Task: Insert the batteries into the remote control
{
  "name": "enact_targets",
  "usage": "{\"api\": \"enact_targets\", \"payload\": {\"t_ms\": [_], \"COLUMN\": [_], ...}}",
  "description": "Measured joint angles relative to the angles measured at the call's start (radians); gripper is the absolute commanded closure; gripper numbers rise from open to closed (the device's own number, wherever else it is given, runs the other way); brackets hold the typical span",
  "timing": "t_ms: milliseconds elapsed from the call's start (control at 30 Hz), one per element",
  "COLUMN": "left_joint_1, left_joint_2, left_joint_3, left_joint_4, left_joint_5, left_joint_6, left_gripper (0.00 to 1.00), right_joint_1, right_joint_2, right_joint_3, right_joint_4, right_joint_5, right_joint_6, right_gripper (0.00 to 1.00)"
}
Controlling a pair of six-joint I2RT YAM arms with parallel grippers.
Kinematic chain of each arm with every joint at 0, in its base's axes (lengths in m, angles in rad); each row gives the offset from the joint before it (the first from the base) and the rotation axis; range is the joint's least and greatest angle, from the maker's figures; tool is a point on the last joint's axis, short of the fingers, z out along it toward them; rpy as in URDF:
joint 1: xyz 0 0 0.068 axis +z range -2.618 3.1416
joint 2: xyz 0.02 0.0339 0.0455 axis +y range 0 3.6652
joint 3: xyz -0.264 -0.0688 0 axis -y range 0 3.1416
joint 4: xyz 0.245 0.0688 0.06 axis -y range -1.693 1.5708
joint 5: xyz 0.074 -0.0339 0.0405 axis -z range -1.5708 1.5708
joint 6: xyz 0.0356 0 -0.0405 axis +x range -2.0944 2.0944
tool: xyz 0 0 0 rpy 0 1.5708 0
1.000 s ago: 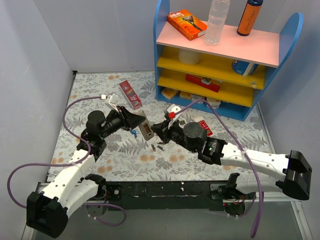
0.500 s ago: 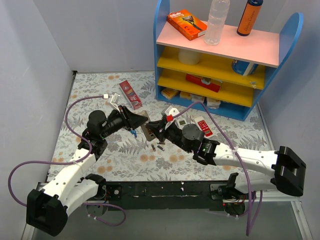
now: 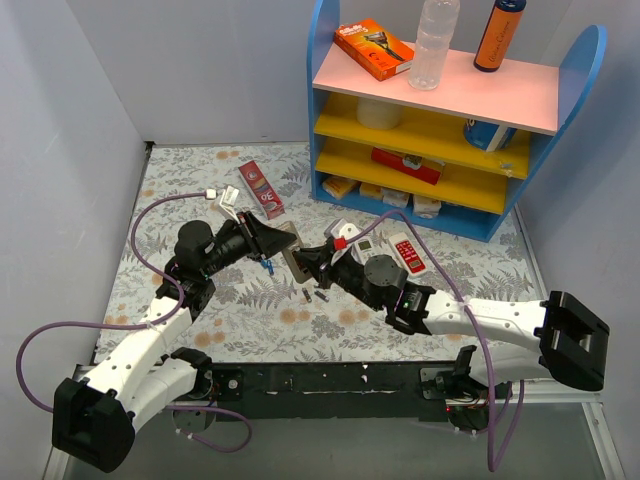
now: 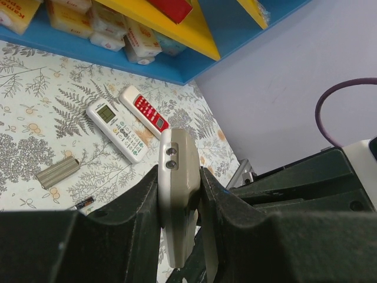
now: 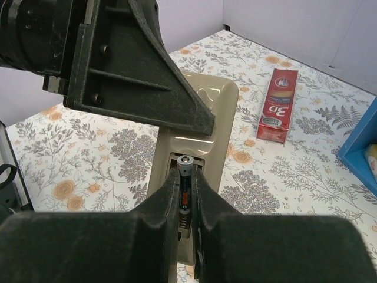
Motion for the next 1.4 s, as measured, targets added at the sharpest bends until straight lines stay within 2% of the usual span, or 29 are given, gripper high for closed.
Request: {"api": "enact_targets", "payload": {"t_ms": [533,1033,1167,1400], "left_joint_1": [0.0,0.006,0.006,0.006], "left_joint_2": [-0.001,0.0,0.0,0.0], "left_joint_3": [0.0,0.0,-0.001,-0.002], "left_joint_4": [-0.116,-0.153,-0.152,-0.15], "left_joint_5": [-0.074,-0.101,-0.104,-0.109], "left_joint_6": [0.022,0.074,0.074,0.076], "left_gripper": [1.0,1.0,1.0,1.0], "right_joint_1": [0.002,0.003,0.006,0.006], "right_joint_2": [0.08,0.158,0.162,0.167], "right_joint_3": [-0.011,-0.01,-0.01,-0.01], "right_joint_4": [0.035,0.105,0.111,0.119], "right_joint_5": [0.015,0.039,0.059,0.066], "right_joint_6": [0.015,0.097,0.122,0.135], "right_gripper": [0.99,0.93,0.89,0.88]}}
